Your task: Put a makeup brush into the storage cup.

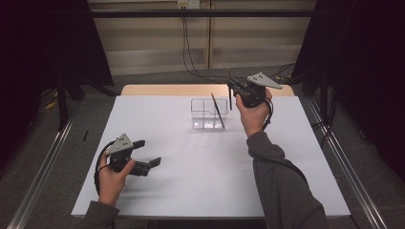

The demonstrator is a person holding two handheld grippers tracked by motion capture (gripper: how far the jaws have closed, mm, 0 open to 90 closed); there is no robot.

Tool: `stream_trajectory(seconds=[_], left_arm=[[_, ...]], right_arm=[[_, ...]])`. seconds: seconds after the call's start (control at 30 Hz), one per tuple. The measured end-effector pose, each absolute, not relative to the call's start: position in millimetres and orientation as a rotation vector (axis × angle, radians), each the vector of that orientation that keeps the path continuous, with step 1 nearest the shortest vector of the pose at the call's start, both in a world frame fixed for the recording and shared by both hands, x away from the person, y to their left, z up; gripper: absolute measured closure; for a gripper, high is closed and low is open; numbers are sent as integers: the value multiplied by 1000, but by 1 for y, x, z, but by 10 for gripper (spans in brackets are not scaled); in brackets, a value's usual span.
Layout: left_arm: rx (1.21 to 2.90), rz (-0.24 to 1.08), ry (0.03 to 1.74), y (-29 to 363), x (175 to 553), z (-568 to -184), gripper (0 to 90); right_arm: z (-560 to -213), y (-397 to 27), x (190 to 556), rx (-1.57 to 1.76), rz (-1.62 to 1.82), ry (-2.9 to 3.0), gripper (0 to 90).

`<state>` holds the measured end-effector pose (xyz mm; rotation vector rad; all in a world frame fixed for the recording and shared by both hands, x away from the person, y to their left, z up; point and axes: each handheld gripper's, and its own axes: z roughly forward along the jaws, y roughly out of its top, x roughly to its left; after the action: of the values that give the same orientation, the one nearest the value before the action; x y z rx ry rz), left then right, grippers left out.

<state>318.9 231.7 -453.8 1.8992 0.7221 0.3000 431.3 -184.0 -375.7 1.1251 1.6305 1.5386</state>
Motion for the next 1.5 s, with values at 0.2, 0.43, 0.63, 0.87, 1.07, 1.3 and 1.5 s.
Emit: stream_trajectory(seconds=[0.2,0.43,0.63,0.87,1.07,1.3,1.5], left_arm=[[1892,297,721,232,319,-454,25],[1897,308,726,233,319,-453,25],[1900,299,716,231,318,-454,25],[1900,316,724,232,318,-452,25],[1895,304,715,231,317,-452,25],[1899,315,719,233,317,-451,25],[1893,317,722,232,317,-451,25]], right_arm=[[-376,-181,432,1116,1547,1639,844],[-378,-178,434,1111,1553,1646,844],[-380,-174,435,1103,1562,1652,844],[-383,-172,437,1098,1567,1655,844],[-385,-167,438,1095,1558,1667,844],[-386,-165,437,1091,1557,1676,844],[-387,-162,437,1090,1558,1681,844]])
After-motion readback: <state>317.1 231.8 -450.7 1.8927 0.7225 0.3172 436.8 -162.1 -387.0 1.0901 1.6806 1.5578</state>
